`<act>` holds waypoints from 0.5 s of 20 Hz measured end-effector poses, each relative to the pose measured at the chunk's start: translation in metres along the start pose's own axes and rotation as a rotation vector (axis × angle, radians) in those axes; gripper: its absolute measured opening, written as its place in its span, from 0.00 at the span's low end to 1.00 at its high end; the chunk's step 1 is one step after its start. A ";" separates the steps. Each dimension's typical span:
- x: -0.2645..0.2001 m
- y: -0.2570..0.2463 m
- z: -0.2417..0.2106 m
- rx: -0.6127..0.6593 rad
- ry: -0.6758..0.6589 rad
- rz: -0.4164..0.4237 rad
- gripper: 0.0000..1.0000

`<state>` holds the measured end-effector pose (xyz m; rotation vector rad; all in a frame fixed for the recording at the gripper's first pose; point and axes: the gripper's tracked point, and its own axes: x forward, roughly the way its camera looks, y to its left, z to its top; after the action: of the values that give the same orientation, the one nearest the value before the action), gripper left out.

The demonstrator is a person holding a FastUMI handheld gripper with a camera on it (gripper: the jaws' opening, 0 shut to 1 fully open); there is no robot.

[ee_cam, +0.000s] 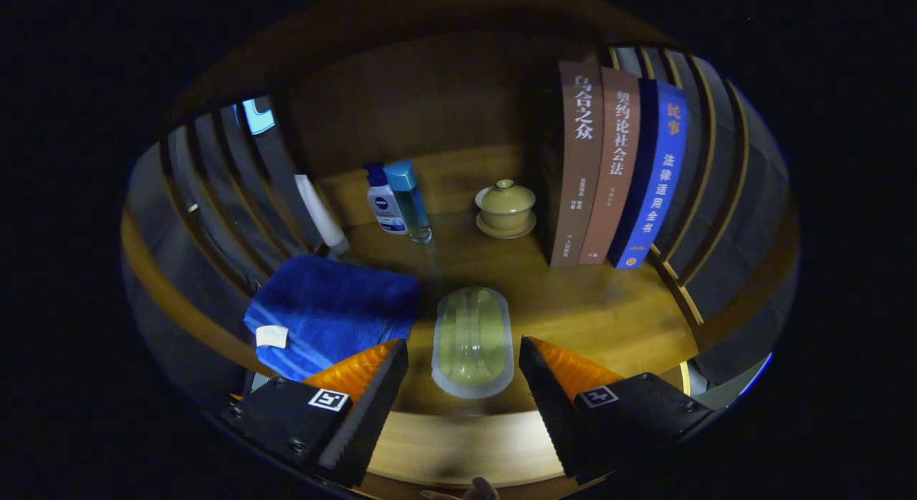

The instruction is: Pull open the drawer, take out the items inside it, and place them on the countertop above the cabinet.

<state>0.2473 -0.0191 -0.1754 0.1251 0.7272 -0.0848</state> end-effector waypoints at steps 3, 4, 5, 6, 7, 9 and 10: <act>-0.045 0.004 -0.007 -0.025 -0.110 0.009 1.00; -0.062 0.006 -0.010 -0.025 -0.148 0.022 1.00; -0.078 0.009 -0.013 -0.018 -0.186 0.034 1.00; -0.095 0.009 -0.016 -0.004 -0.226 0.043 1.00; -0.111 0.008 -0.019 0.010 -0.268 0.046 1.00; -0.139 0.007 -0.030 0.010 -0.347 0.050 0.99; -0.152 0.008 -0.037 0.001 -0.381 0.057 1.00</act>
<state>0.1109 -0.0008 -0.1011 0.1257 0.3436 -0.0527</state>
